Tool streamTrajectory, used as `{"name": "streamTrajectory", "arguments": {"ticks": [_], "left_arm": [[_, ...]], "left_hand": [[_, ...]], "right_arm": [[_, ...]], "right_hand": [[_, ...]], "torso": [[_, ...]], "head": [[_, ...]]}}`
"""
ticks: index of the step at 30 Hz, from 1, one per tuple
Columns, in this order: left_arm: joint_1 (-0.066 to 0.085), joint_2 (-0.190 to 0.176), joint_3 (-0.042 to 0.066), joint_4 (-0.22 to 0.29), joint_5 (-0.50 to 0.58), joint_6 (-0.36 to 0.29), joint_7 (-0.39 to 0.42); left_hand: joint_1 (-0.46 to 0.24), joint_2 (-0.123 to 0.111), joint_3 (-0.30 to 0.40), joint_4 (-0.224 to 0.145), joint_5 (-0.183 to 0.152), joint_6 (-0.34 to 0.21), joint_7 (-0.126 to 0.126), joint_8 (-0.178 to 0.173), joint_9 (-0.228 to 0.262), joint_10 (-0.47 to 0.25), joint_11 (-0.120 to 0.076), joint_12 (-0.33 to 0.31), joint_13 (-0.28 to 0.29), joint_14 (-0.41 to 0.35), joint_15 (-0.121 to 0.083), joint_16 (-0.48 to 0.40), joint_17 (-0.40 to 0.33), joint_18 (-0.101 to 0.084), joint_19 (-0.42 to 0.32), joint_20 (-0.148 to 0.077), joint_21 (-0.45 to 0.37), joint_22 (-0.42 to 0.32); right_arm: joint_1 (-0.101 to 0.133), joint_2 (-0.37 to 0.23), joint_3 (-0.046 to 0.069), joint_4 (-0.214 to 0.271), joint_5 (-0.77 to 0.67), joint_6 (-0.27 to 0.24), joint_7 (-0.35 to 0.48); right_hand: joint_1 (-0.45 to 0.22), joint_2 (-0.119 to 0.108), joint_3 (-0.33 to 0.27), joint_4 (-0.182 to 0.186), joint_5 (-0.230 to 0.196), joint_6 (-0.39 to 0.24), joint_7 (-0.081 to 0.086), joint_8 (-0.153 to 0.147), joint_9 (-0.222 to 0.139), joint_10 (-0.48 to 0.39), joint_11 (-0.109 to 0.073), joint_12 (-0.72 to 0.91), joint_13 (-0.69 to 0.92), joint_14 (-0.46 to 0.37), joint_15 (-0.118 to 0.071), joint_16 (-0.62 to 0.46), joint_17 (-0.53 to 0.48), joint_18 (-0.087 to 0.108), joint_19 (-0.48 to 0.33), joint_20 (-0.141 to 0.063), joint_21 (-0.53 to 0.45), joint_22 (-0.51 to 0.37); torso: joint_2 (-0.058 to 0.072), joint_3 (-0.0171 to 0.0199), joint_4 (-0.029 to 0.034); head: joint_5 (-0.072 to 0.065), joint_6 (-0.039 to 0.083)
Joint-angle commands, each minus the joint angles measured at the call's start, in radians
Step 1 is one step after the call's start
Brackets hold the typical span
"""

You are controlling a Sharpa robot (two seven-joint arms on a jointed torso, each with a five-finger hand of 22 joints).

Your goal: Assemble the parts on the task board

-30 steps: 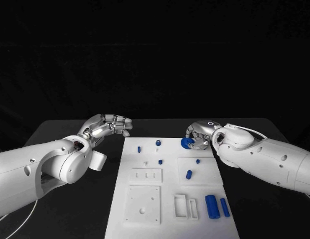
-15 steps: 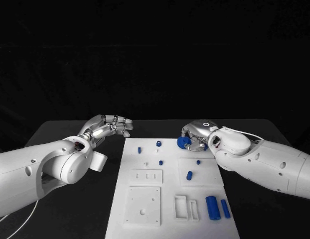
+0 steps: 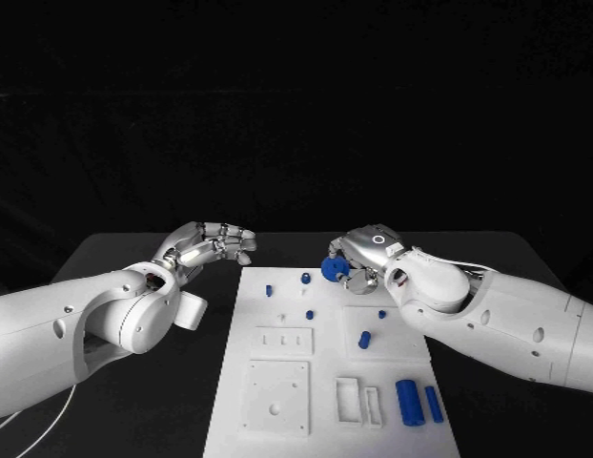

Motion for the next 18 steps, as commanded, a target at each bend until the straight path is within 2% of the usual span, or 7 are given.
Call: {"name": "streamTrajectory", "arguments": {"ticks": [1,5,12,14,15,18], "left_arm": [[0.001,0.002,0.001,0.003,-0.003,-0.007,0.008],[0.001,0.001,0.001,0.005,-0.003,-0.007,0.008],[0.001,0.001,0.001,0.006,-0.003,-0.008,0.008],[0.001,0.001,0.001,0.007,-0.003,-0.007,0.008],[0.001,0.001,0.001,0.008,-0.003,-0.007,0.008],[0.001,0.001,0.001,0.009,-0.003,-0.006,0.007]], "left_hand": [[0.004,-0.002,0.002,-0.006,-0.002,-0.005,0.004,-0.005,0.000,-0.004,0.001,-0.004,-0.001,0.000,0.002,0.007,0.002,-0.004,0.007,-0.002,-0.006,0.002],[0.004,-0.002,0.002,-0.006,-0.002,-0.005,0.004,-0.005,0.000,-0.004,0.001,-0.004,-0.001,0.000,0.002,0.007,0.002,-0.004,0.007,-0.002,-0.006,0.002],[0.004,-0.002,0.002,-0.006,-0.002,-0.004,0.004,-0.005,0.000,-0.004,0.001,-0.004,-0.001,0.000,0.002,0.007,0.002,-0.004,0.007,-0.002,-0.006,0.002],[0.004,-0.002,0.002,-0.006,-0.002,-0.004,0.004,-0.005,0.000,-0.004,0.001,-0.004,-0.001,0.000,0.002,0.007,0.002,-0.004,0.007,-0.002,-0.006,0.002],[0.004,-0.002,0.002,-0.006,-0.002,-0.004,0.004,-0.005,0.000,-0.004,0.001,-0.004,-0.001,0.000,0.002,0.007,0.002,-0.004,0.007,-0.002,-0.006,0.002],[0.004,-0.002,0.002,-0.006,-0.002,-0.004,0.004,-0.005,0.000,-0.004,0.001,-0.004,-0.001,0.000,0.002,0.007,0.002,-0.004,0.007,-0.002,-0.006,0.002]], "right_arm": [[0.000,0.011,0.000,0.009,-0.072,-0.025,-0.023],[0.000,0.026,-0.004,0.014,-0.080,-0.022,-0.023],[0.000,0.059,-0.030,0.004,-0.085,-0.017,-0.018],[0.000,0.071,-0.035,0.002,-0.085,-0.013,-0.016],[0.000,0.075,-0.036,0.002,-0.085,-0.010,-0.015],[-0.002,0.091,-0.041,-0.001,-0.085,-0.005,-0.013]], "right_hand": [[0.004,-0.009,0.007,0.000,-0.002,0.073,0.033,0.005,0.002,0.003,-0.003,-0.003,-0.001,0.003,-0.005,-0.004,0.001,0.070,0.002,0.000,0.004,0.015],[0.005,-0.010,0.008,0.000,-0.002,0.073,0.033,0.005,0.002,0.004,-0.003,-0.003,0.000,0.003,-0.005,-0.004,0.001,0.070,0.002,0.000,0.005,0.015],[0.004,-0.010,0.009,0.000,-0.003,0.073,0.033,0.005,0.002,0.004,-0.003,-0.003,0.000,0.003,-0.005,-0.005,0.001,0.070,0.002,0.000,0.005,0.015],[0.004,-0.010,0.009,0.000,-0.003,0.073,0.033,0.004,0.002,0.004,-0.003,-0.004,-0.001,0.003,-0.005,-0.005,0.001,0.070,0.002,0.000,0.005,0.015],[0.004,-0.010,0.009,0.000,-0.004,0.073,0.033,0.004,0.002,0.004,-0.003,-0.004,0.000,0.003,-0.005,-0.005,0.001,0.070,0.002,0.000,0.005,0.015],[0.003,-0.011,0.009,0.001,-0.006,0.072,0.033,0.003,0.001,0.004,-0.002,-0.005,-0.001,0.003,-0.005,-0.005,0.001,0.070,0.002,0.001,0.006,0.016]], "torso": [[0.001,-0.0007,0.0002],[0.001,-0.0013,0.0006],[0.001,-0.0017,0.0019],[0.002,-0.0030,0.0027],[0.002,-0.0021,0.0025],[0.003,-0.0025,0.0039]], "head": [[0.003,0.002],[0.002,0.002],[0.004,0.003],[0.004,0.003],[0.005,0.003],[0.004,0.002]]}}
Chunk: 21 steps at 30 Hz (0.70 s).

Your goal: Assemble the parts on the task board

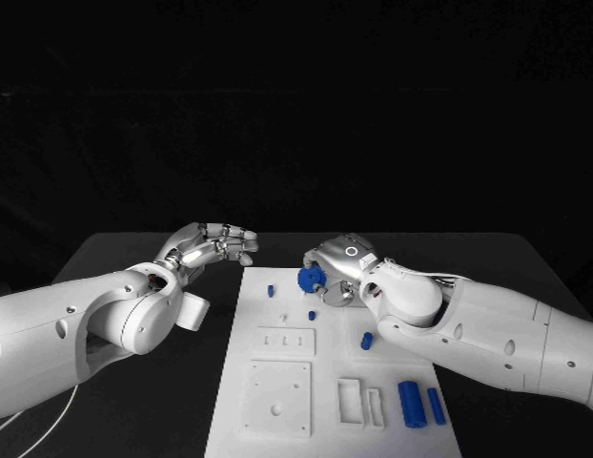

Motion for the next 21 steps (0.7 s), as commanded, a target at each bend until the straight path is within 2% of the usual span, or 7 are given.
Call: {"name": "streamTrajectory", "arguments": {"ticks": [1,6,15,21], "left_arm": [[0.001,0.001,0.001,0.004,-0.003,-0.003,0.006],[0.001,-0.001,0.001,0.005,-0.003,-0.004,0.006],[0.001,-0.001,0.001,0.007,-0.003,-0.004,0.008],[0.002,-0.002,0.001,0.007,-0.003,-0.004,0.007]], "left_hand": [[0.004,-0.002,0.002,-0.006,-0.002,-0.004,0.004,-0.005,0.000,-0.004,0.001,-0.004,-0.001,0.000,0.002,0.004,0.001,-0.004,0.007,-0.002,-0.006,0.001],[0.004,-0.002,0.002,-0.006,-0.002,-0.004,0.004,-0.005,0.000,-0.003,0.001,-0.005,-0.001,0.000,0.002,0.004,0.001,-0.004,0.007,-0.002,-0.006,0.001],[0.004,-0.002,0.002,-0.006,-0.002,-0.004,0.004,-0.005,0.000,-0.003,0.001,-0.005,-0.001,-0.001,0.002,0.004,0.002,-0.004,0.007,-0.002,-0.006,0.002],[0.004,-0.002,0.002,-0.006,-0.002,-0.004,0.003,-0.005,0.000,-0.003,0.001,-0.005,-0.001,-0.001,0.002,0.004,0.002,-0.004,0.007,-0.002,-0.006,0.002]], "right_arm": [[-0.002,0.013,-0.003,-0.004,-0.024,0.010,0.000],[-0.003,0.035,-0.015,-0.015,-0.024,0.022,-0.004],[-0.003,0.056,-0.022,-0.030,-0.024,0.051,-0.009],[-0.003,0.068,-0.029,-0.054,-0.022,0.054,-0.004]], "right_hand": [[0.001,-0.004,0.004,0.001,-0.007,0.072,0.034,0.002,0.000,0.005,-0.002,-0.004,0.000,0.003,-0.005,-0.005,0.001,0.070,0.003,0.000,0.006,0.016],[0.000,-0.004,0.005,0.001,-0.011,0.070,0.035,0.001,0.000,0.004,-0.002,-0.006,-0.002,0.003,-0.004,-0.006,0.001,0.070,0.003,0.001,0.007,0.016],[0.000,-0.003,0.005,0.001,-0.013,0.068,0.035,-0.001,-0.001,0.000,-0.001,-0.010,-0.006,0.003,-0.004,-0.007,0.001,0.070,0.002,0.001,0.007,0.016],[-0.002,-0.003,0.006,0.000,-0.018,0.065,0.036,-0.004,-0.002,-0.009,0.000,-0.019,-0.013,0.003,-0.003,-0.010,0.000,0.070,-0.001,0.003,0.006,0.015]], "torso": [[0.001,0.0001,0.0015],[0.000,-0.0007,-0.0007],[-0.001,-0.0003,-0.0022],[0.000,0.0024,-0.0025]], "head": [[0.000,-0.001],[0.008,-0.005],[0.010,-0.007],[0.012,-0.010]]}}
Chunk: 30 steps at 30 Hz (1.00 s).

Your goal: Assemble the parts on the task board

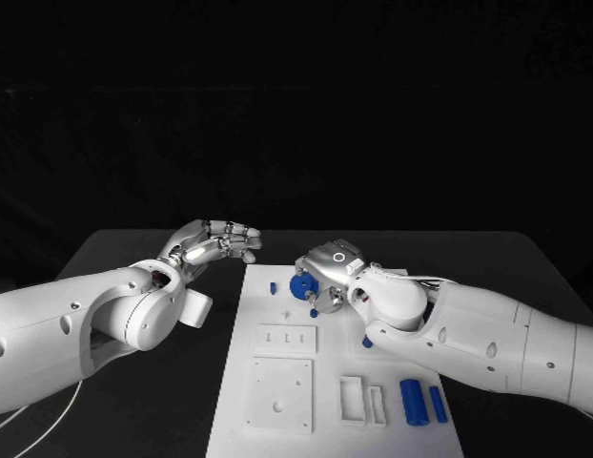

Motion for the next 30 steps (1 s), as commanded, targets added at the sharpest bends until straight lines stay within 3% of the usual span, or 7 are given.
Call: {"name": "streamTrajectory", "arguments": {"ticks": [1,14,21,23,30], "left_arm": [[0.001,0.001,0.001,0.003,-0.003,-0.003,0.008],[0.001,0.002,0.001,0.002,-0.003,-0.002,0.008],[0.001,0.001,0.001,0.002,-0.003,-0.003,0.008],[0.002,0.000,0.001,0.003,-0.003,-0.003,0.007],[0.002,-0.001,0.001,0.003,-0.003,-0.003,0.008]], "left_hand": [[0.004,-0.002,0.002,-0.006,-0.002,-0.004,0.003,-0.005,0.000,-0.003,0.001,-0.005,-0.001,-0.001,0.002,0.004,0.001,-0.004,0.007,-0.002,-0.006,0.001],[0.004,-0.002,0.002,-0.006,-0.002,-0.003,0.003,-0.005,0.000,-0.003,0.002,-0.006,-0.001,-0.001,0.002,0.005,0.001,-0.004,0.007,-0.002,-0.006,0.001],[0.003,-0.002,0.002,-0.006,-0.002,-0.003,0.003,-0.005,0.000,-0.003,0.002,-0.006,-0.001,-0.001,0.002,0.005,0.001,-0.004,0.008,-0.002,-0.006,0.001],[0.003,-0.002,0.002,-0.006,-0.002,-0.003,0.003,-0.005,0.000,-0.003,0.002,-0.006,-0.001,-0.001,0.002,0.005,0.001,-0.005,0.008,-0.002,-0.006,0.001],[0.003,-0.003,0.002,-0.006,-0.002,-0.003,0.003,-0.005,0.000,-0.003,0.002,-0.006,-0.001,-0.001,0.002,0.005,0.001,-0.005,0.008,-0.002,-0.006,0.001]], "right_arm": [[0.000,0.003,0.000,-0.009,-0.015,0.023,-0.002],[0.000,0.016,-0.008,-0.025,0.000,0.037,0.006],[0.000,0.017,-0.013,-0.030,0.012,0.031,0.005],[0.000,0.017,-0.013,-0.032,0.012,0.033,0.003],[0.000,0.016,-0.014,-0.033,0.013,0.028,-0.002]], "right_hand": [[-0.002,-0.003,0.008,-0.001,-0.005,0.062,0.039,-0.004,-0.001,-0.010,0.001,-0.007,-0.002,0.001,-0.004,-0.008,0.000,0.070,-0.003,0.002,0.002,0.015],[-0.006,-0.005,0.006,-0.005,-0.028,0.055,0.042,-0.010,-0.004,-0.013,0.003,-0.013,-0.002,0.001,-0.001,-0.014,-0.002,0.070,-0.008,0.005,0.001,0.015],[-0.019,-0.007,-0.009,-0.016,-0.093,0.003,0.059,-0.041,-0.018,-0.020,0.019,-0.023,-0.004,0.002,0.014,-0.022,-0.001,0.070,-0.015,0.009,-0.002,0.014],[-0.024,-0.009,-0.016,-0.018,-0.138,-0.008,0.062,-0.047,-0.020,-0.022,0.023,-0.025,-0.005,0.002,0.017,-0.024,-0.001,0.070,-0.016,0.009,-0.003,0.013],[-0.034,-0.010,-0.028,-0.023,-0.149,-0.029,0.068,-0.057,-0.024,-0.029,0.028,-0.029,-0.006,0.000,0.022,-0.027,0.001,0.070,-0.019,0.009,-0.005,0.013]], "torso": [[0.000,0.0020,-0.0004],[0.000,0.0024,-0.0003],[-0.001,0.0013,-0.0008],[-0.001,0.0013,-0.0013],[0.000,0.0012,-0.0014]], "head": [[0.001,-0.002],[0.001,-0.004],[0.003,-0.005],[0.003,-0.005],[0.002,-0.005]]}}
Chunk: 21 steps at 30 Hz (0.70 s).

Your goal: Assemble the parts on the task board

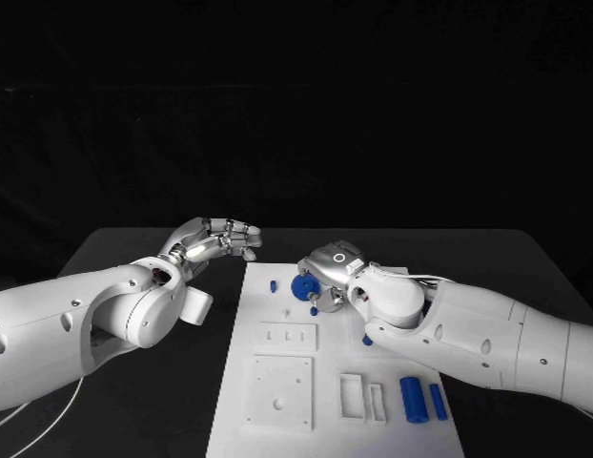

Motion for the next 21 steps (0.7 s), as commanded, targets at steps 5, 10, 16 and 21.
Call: {"name": "streamTrajectory", "arguments": {"ticks": [5,10,16,21], "left_arm": [[0.002,0.001,0.001,0.003,-0.004,-0.004,0.007],[0.002,0.002,0.001,0.002,-0.004,-0.003,0.008],[0.002,0.003,0.001,0.000,-0.004,-0.003,0.008],[0.002,0.002,0.001,-0.003,-0.004,-0.004,0.008]], "left_hand": [[0.003,-0.003,0.002,-0.006,-0.002,-0.003,0.003,-0.005,0.000,-0.003,0.002,-0.006,-0.001,-0.001,0.002,0.005,0.002,-0.005,0.008,-0.003,-0.006,0.002],[0.008,-0.005,0.004,-0.009,-0.002,-0.004,0.003,-0.005,0.001,-0.003,0.002,-0.007,-0.001,-0.002,0.002,0.006,0.002,-0.004,0.007,-0.003,-0.007,0.002],[0.008,-0.005,0.004,-0.009,-0.002,-0.004,0.003,-0.005,0.001,-0.003,0.002,-0.007,-0.001,-0.002,0.002,0.006,0.002,-0.004,0.007,-0.003,-0.007,0.002],[0.011,-0.006,0.005,-0.011,-0.002,-0.004,0.003,-0.005,0.001,-0.003,0.002,-0.008,-0.001,-0.002,0.002,0.006,0.002,-0.004,0.007,-0.003,-0.007,0.002]], "right_arm": [[0.000,-0.002,-0.001,0.003,0.002,-0.014,-0.007],[0.000,-0.006,0.000,0.006,0.011,-0.036,-0.007],[0.000,-0.031,0.001,0.022,0.030,-0.056,-0.003],[0.000,-0.061,0.012,0.047,0.056,-0.071,0.008]], "right_hand": [[-0.027,0.002,-0.030,-0.008,-0.003,-0.008,0.030,-0.017,-0.004,-0.009,0.009,-0.008,-0.001,-0.001,0.011,-0.005,0.004,0.070,-0.011,-0.002,-0.006,0.013],[-0.044,0.001,-0.049,-0.012,0.001,-0.026,0.033,-0.026,-0.007,-0.011,0.011,-0.007,-0.001,-0.002,0.014,-0.005,0.006,0.070,-0.012,-0.002,-0.006,0.013],[-0.062,0.001,-0.064,-0.013,0.005,-0.029,0.033,-0.025,-0.005,-0.012,0.011,-0.006,-0.001,-0.003,0.014,-0.005,0.008,0.070,-0.013,-0.004,-0.007,0.013],[-0.066,0.001,-0.067,-0.014,0.005,-0.027,0.033,-0.023,-0.003,-0.012,0.012,-0.005,0.000,-0.003,0.014,-0.005,0.009,0.070,-0.013,-0.006,-0.007,0.013]], "torso": [[0.000,0.0002,0.0008],[0.000,0.0006,0.0001],[0.000,0.0008,0.0008],[0.000,0.0019,-0.0015]], "head": [[0.000,0.001],[-0.001,0.002],[0.000,0.002],[0.000,0.003]]}}
